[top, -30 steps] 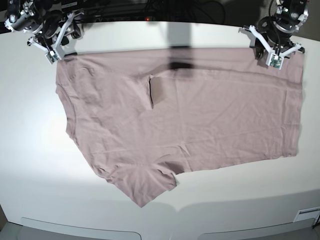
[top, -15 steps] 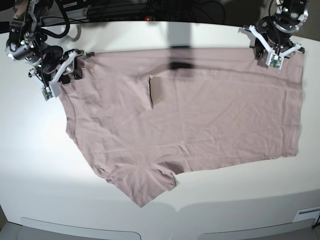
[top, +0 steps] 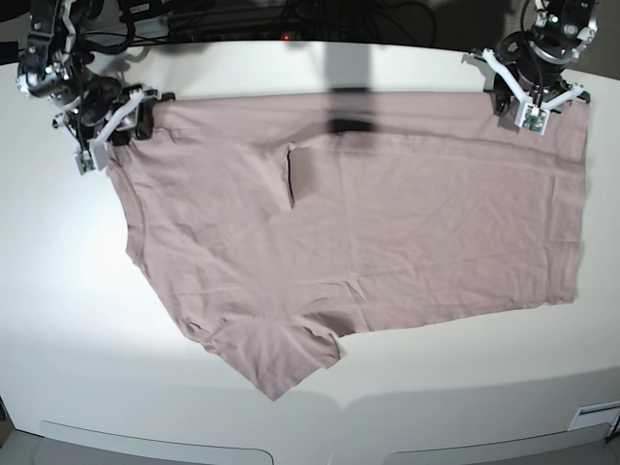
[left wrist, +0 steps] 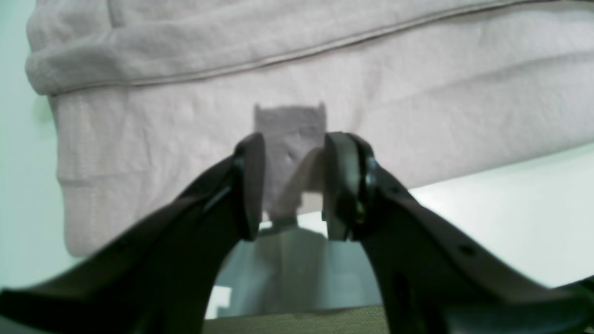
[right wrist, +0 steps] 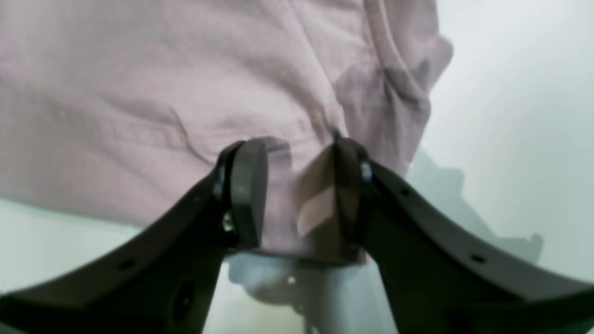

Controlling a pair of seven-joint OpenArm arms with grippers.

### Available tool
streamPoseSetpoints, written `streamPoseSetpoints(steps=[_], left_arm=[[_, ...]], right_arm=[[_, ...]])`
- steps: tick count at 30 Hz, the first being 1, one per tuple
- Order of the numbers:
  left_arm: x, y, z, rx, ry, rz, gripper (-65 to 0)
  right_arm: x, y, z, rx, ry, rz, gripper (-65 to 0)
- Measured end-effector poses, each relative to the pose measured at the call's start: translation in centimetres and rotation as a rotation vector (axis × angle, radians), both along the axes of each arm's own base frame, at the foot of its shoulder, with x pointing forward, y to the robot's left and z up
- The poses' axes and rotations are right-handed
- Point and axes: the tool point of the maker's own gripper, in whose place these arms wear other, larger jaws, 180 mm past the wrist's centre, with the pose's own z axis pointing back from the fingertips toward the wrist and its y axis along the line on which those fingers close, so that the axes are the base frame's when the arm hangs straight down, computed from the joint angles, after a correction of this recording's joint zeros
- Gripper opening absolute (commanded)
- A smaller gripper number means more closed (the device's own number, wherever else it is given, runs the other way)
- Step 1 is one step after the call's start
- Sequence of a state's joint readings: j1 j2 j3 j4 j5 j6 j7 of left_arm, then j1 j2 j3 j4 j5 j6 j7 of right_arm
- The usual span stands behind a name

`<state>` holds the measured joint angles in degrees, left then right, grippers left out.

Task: Fold the T-shirt properly
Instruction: 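Pull the shoulder edge with both grippers away from the hem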

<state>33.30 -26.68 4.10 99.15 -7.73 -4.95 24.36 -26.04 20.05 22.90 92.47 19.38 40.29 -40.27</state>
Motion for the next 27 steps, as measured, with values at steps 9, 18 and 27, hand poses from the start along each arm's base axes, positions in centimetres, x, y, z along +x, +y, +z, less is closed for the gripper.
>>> streamPoseSetpoints(steps=[9,18,27], left_arm=[[-0.2,0.4,0.0,0.014,0.014,-0.01,-43.5],[-1.8,0.6,-0.2,0.015,0.028,-0.02,-43.5],[-2.1,0.7,-0.2,0.039,0.029,-0.036,-43.5]], right_arm=[[-2.7,0.0,0.3,-0.039,0.052,0.033,-39.6],[-3.3,-0.1,0.3,-0.054,0.07,0.042,-39.6],[-5.2,0.1,1.0,-0.1,0.119,0.083,-39.6]])
